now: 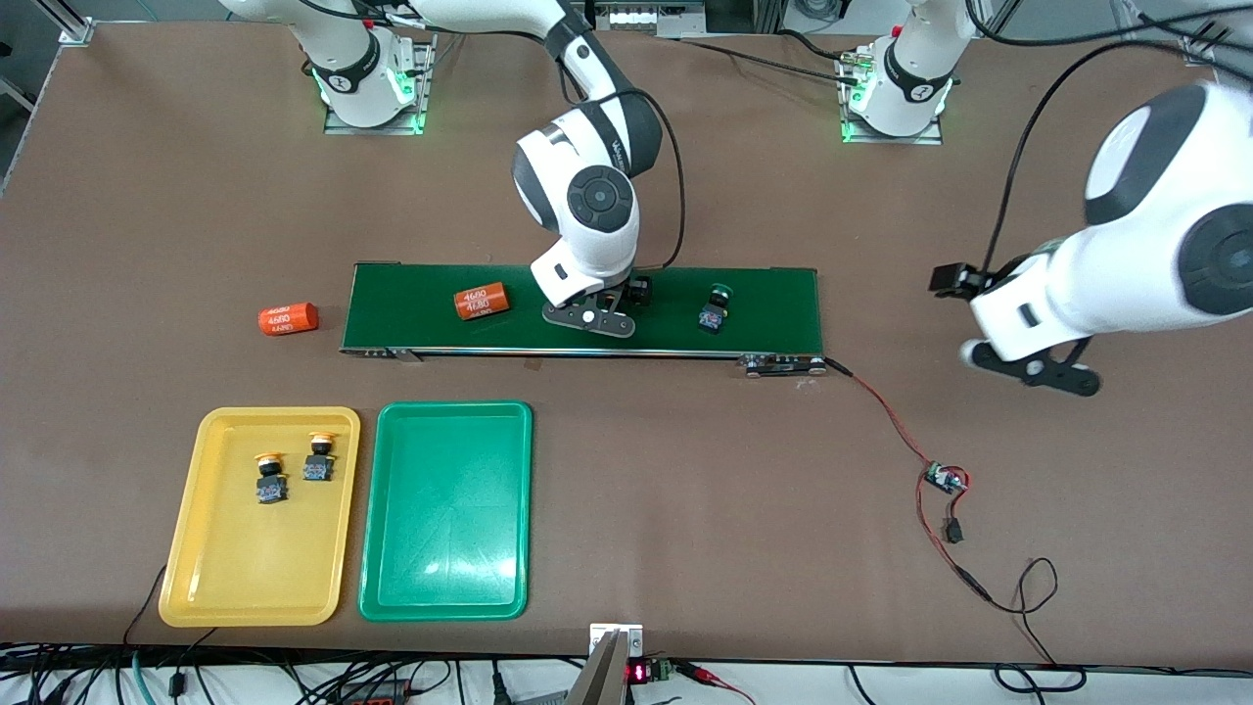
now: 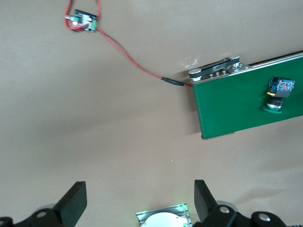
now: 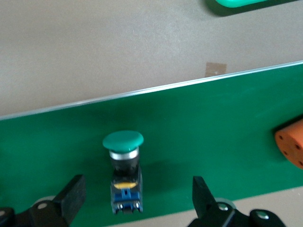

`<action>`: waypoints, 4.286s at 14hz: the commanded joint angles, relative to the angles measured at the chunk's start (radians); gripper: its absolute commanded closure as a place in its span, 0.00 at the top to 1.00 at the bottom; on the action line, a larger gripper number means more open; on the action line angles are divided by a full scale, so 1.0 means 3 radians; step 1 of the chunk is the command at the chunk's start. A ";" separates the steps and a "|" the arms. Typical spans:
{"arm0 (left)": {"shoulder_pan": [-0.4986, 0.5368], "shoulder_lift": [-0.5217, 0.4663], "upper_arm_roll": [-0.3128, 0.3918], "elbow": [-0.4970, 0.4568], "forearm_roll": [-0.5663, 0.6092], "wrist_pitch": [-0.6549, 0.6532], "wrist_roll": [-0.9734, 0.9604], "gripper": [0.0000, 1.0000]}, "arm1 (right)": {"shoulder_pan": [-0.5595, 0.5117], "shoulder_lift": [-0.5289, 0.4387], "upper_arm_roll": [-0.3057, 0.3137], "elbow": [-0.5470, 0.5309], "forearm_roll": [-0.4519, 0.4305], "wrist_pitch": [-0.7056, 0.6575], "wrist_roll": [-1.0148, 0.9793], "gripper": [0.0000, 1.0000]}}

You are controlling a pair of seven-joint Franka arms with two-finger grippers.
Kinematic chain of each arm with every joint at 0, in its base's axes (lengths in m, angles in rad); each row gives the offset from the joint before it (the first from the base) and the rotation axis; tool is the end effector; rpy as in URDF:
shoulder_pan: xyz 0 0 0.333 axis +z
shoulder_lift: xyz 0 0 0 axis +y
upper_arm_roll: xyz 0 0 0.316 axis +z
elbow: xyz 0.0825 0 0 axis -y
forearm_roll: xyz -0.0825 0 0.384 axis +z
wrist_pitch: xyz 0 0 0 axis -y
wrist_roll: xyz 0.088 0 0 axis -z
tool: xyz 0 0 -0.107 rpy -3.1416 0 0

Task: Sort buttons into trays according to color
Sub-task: 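Withdraw the left gripper while the right gripper reaches the green button, then grasp the green-capped button on the belt with the right gripper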

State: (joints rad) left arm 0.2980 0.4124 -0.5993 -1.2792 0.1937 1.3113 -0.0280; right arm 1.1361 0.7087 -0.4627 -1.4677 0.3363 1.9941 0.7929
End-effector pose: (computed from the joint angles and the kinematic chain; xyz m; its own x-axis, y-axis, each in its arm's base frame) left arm 0.6205 -0.0937 0.5260 0.9207 -0.2386 -0.3087 -0.2426 -0.9698 0.0260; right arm 0.4986 0.4964 0.2843 0.9787 -0.1937 -0.0675 -0.1885 -0.9791 0.0760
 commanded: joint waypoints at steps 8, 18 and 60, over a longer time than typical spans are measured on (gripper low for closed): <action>-0.1008 -0.1477 0.1971 -0.1268 -0.0671 0.0997 0.0298 1.00 | -0.0080 0.0123 -0.0038 0.0019 0.0285 0.0144 0.0042 0.31; -0.1039 -0.1441 0.1916 -0.1182 -0.0590 0.1003 0.0283 1.00 | -0.0453 0.0087 -0.0217 0.0433 0.0254 0.0057 -0.0040 0.14; -0.1039 -0.1431 0.1829 -0.1166 -0.0497 0.0972 0.0231 1.00 | -0.0274 0.0036 -0.0385 -0.0313 0.0178 -0.0700 -0.1211 0.27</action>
State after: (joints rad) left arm -0.0117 -0.0153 -0.0507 -1.6430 0.0276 1.6113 0.0443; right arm 1.0479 0.7406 -0.5648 -1.5414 0.3972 1.7885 0.4516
